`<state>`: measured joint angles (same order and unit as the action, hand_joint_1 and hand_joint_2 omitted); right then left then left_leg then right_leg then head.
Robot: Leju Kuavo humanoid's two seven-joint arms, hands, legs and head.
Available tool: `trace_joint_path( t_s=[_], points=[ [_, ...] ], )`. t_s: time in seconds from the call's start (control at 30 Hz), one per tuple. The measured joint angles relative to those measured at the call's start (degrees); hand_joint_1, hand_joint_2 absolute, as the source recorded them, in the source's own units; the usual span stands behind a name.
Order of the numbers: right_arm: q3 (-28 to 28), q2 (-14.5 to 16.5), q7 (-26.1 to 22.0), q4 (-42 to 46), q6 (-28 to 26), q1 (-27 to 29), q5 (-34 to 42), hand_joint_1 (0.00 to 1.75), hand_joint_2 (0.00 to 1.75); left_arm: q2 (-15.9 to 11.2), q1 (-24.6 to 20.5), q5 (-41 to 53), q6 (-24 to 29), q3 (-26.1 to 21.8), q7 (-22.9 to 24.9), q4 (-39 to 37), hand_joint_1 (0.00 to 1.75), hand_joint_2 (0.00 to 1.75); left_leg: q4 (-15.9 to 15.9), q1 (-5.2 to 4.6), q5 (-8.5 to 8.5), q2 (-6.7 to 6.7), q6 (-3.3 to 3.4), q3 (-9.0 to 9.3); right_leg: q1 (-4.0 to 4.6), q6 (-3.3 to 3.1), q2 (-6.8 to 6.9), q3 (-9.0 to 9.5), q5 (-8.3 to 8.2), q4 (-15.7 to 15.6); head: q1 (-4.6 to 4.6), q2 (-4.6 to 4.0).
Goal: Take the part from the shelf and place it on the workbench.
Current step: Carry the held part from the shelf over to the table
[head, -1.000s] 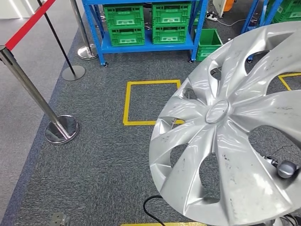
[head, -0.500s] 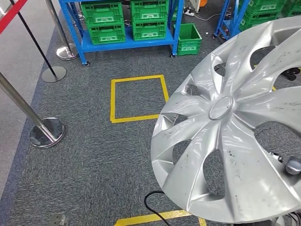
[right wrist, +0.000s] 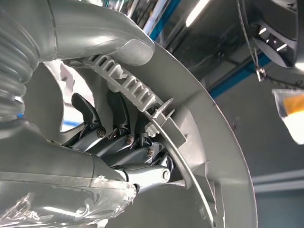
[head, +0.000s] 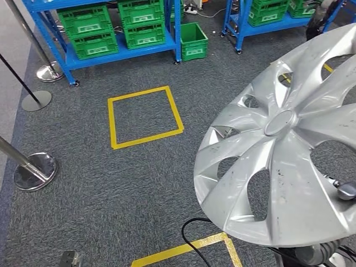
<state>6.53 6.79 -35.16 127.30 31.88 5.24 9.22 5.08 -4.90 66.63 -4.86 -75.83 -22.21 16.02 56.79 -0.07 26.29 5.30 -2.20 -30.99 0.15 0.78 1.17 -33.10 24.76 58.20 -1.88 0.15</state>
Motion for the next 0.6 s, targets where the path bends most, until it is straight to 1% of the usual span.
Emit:
trace_joint_path(
  t_s=[0.03,0.07,0.1,0.13,0.17,0.2,0.23,0.27,0.3,0.33,0.37,0.4,0.43,0.47,0.5,0.53,0.57,0.6],
  points=[
    [-0.1,0.04,-0.19,0.07,-0.17,0.04,-0.44,1.75,1.75,0.05,-0.03,-0.01,0.0,0.01,0.0,0.0,0.0,0.0,2.0,0.08,1.5,-1.28,-0.28,-0.86,-0.15,-0.34,-0.6,-0.17,-0.23,-0.09,0.04,0.0],
    [-0.14,0.08,-0.43,0.11,-0.31,0.08,-0.82,1.75,1.75,0.11,0.0,-0.02,0.01,0.01,0.0,0.0,0.0,0.0,5.3,0.15,3.54,-2.86,-0.47,-2.36,-0.24,-0.6,-1.21,-0.41,-0.43,-0.11,0.08,0.0],
    [-0.16,0.11,-0.75,0.13,-0.41,0.16,-1.13,1.75,1.75,0.16,0.09,-0.02,0.02,0.01,0.0,0.0,0.0,0.0,9.41,0.16,5.66,-3.99,-0.53,-4.25,-0.25,-0.79,-1.88,-0.69,-0.62,-0.1,0.1,0.0],
    [-0.25,0.14,-1.13,0.13,-0.48,0.35,-1.37,1.75,1.75,0.16,0.19,-0.03,0.04,0.01,0.0,0.0,0.0,0.0,13.23,0.15,7.17,-4.5,-0.51,-6.08,-0.23,-0.89,-2.61,-0.97,-0.82,-0.1,0.12,0.0],
    [-0.39,0.14,-1.53,0.13,-0.52,0.61,-1.55,1.75,1.75,0.16,0.29,-0.03,0.05,0.0,0.0,0.0,0.0,0.0,15.62,0.12,7.67,-4.73,-0.42,-7.28,-0.2,-0.92,-3.43,-1.21,-1.01,-0.09,0.12,0.0],
    [-0.56,0.14,-1.92,0.13,-0.54,0.91,-1.68,1.75,1.75,0.16,0.34,-0.03,0.07,-0.01,0.0,0.0,0.0,0.0,15.89,0.1,6.99,-4.87,-0.26,-7.48,-0.18,-0.89,-4.25,-1.38,-1.2,-0.08,0.12,0.0],
    [-0.74,0.14,-2.28,0.13,-0.54,1.18,-1.77,1.75,1.75,0.16,0.35,-0.03,0.07,-0.01,0.0,0.0,0.0,0.0,13.94,0.09,5.28,-5.15,-0.02,-6.59,-0.18,-0.81,-5.09,-1.5,-1.38,-0.08,0.12,0.0],
    [-0.89,0.15,-2.59,0.13,-0.54,1.37,-1.79,1.75,1.75,0.16,0.34,-0.03,0.08,-0.01,0.0,0.0,0.0,0.0,10.29,0.09,3.05,-5.97,0.3,-4.79,-0.2,-0.68,-5.89,-1.58,-1.54,-0.08,0.12,0.0],
    [-1.02,0.18,-2.86,0.14,-0.54,1.49,-1.8,1.75,1.75,0.13,0.33,-0.03,0.1,-0.01,0.0,0.0,0.0,0.0,6.21,0.14,1.22,-7.6,0.69,-2.8,-0.15,-0.51,-6.6,-1.69,-1.68,-0.02,0.1,0.0],
    [-1.15,0.23,-3.04,0.16,-0.54,1.58,-1.82,1.75,1.75,0.12,0.32,-0.02,0.14,-0.01,0.0,0.0,0.0,0.0,2.62,0.26,0.1,-9.06,0.91,-1.1,-0.13,-0.29,-7.3,-1.92,-1.82,0.09,0.08,0.0],
    [-1.28,0.29,-3.15,0.19,-0.54,1.67,-1.81,1.75,1.75,0.1,0.31,-0.02,0.19,-0.01,0.0,0.0,0.0,0.0,0.36,0.32,-0.34,-10.2,1.02,-0.09,-0.18,0.0,-7.95,-2.23,-2.0,0.14,0.05,0.0],
    [-1.43,0.35,-3.17,0.23,-0.54,1.82,-1.78,1.75,1.75,0.09,0.31,0.0,0.22,-0.01,0.01,0.0,0.0,0.0,-0.61,0.32,-0.24,-10.65,1.09,0.26,-0.28,0.36,-8.6,-2.56,-2.23,0.14,0.05,0.0],
    [-1.6,0.42,-3.14,0.3,-0.54,2.02,-1.68,1.75,1.75,0.13,0.29,0.01,0.24,-0.01,0.01,0.0,0.0,0.0,-0.9,0.34,-0.25,-10.08,1.12,0.29,-0.43,0.77,-9.33,-2.91,-2.5,0.03,0.05,0.0],
    [-1.79,0.48,-3.08,0.4,-0.54,2.27,-1.57,1.75,1.75,0.26,0.26,0.02,0.24,-0.01,0.01,-0.01,0.0,0.0,-0.98,0.37,-0.46,-9.37,1.33,0.25,-0.54,1.12,-9.64,-3.23,-2.65,0.04,0.08,0.0],
    [-2.02,0.54,-3.01,0.54,-0.54,2.47,-1.42,1.75,1.75,0.32,0.21,0.04,0.22,0.0,0.01,-0.02,0.0,0.0,-1.13,0.46,-0.65,-8.61,1.62,0.25,-0.48,1.42,-8.86,-3.7,-2.25,0.65,-0.07,0.0],
    [-2.23,0.6,-2.93,0.67,-0.55,2.56,-1.27,1.75,1.75,0.39,0.2,0.05,0.21,0.01,0.0,-0.02,0.0,0.0,-1.28,0.57,-0.83,-7.78,1.88,0.27,-0.36,1.71,-7.28,-4.59,-1.13,2.37,-0.33,0.0],
    [-2.4,0.67,-2.85,0.77,-0.56,2.59,-1.14,1.75,1.75,0.45,0.26,0.06,0.2,0.01,0.01,-0.03,0.0,0.0,-1.37,0.61,-0.89,-6.9,2.04,0.27,-0.3,1.97,-5.21,-5.92,0.67,5.36,-0.54,0.0],
    [-2.55,0.74,-2.77,0.83,-0.58,2.57,-1.0,1.75,1.75,0.38,0.39,0.06,0.2,0.0,0.01,-0.02,0.0,0.0,-1.37,0.57,-0.89,-6.04,2.16,0.26,-0.28,2.29,-3.25,-7.62,2.82,9.26,-0.81,0.0]
  ],
)
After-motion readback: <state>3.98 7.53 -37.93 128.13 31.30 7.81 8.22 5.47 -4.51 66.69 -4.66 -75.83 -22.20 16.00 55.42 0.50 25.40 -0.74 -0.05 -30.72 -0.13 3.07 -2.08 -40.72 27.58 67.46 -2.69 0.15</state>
